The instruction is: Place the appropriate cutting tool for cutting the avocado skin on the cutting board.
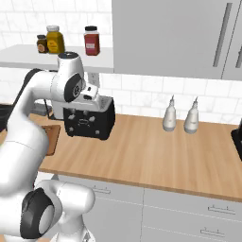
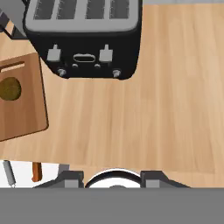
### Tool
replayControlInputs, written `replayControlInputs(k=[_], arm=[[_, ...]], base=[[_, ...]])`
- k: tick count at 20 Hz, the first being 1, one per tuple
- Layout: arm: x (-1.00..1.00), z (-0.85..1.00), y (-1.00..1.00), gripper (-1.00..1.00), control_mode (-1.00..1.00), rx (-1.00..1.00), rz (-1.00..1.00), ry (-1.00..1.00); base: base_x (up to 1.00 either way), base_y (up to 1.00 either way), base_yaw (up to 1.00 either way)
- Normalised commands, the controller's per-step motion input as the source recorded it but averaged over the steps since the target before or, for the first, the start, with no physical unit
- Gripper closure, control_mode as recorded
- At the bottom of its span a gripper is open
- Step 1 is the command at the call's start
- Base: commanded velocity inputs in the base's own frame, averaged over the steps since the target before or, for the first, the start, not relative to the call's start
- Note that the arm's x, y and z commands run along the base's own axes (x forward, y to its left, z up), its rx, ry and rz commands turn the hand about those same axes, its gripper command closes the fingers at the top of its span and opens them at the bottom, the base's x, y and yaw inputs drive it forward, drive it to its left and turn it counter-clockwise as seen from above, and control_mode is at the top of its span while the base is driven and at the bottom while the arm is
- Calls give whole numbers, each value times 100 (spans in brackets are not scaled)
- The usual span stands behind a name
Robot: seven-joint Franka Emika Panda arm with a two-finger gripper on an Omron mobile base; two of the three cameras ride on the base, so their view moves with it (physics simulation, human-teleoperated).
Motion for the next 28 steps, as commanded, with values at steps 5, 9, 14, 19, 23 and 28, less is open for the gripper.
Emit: replayControlInputs(k=[5, 9, 14, 19, 23, 28], arm=[[-56, -11, 40, -100, -100, -7, 6, -6], [-97, -37, 100, -100, -100, -36, 14, -10], [-61, -50, 100, -100, -100, -37, 6, 3], [-11, -58, 100, -100, -100, -13, 4, 5], [6, -50, 93, -100, -100, 0, 0, 6], [4, -47, 70, -100, -100, 0, 0, 11]], base=[[0, 0, 0], [0, 0, 0], [0, 0, 0], [0, 0, 0], [0, 0, 0], [0, 0, 0]])
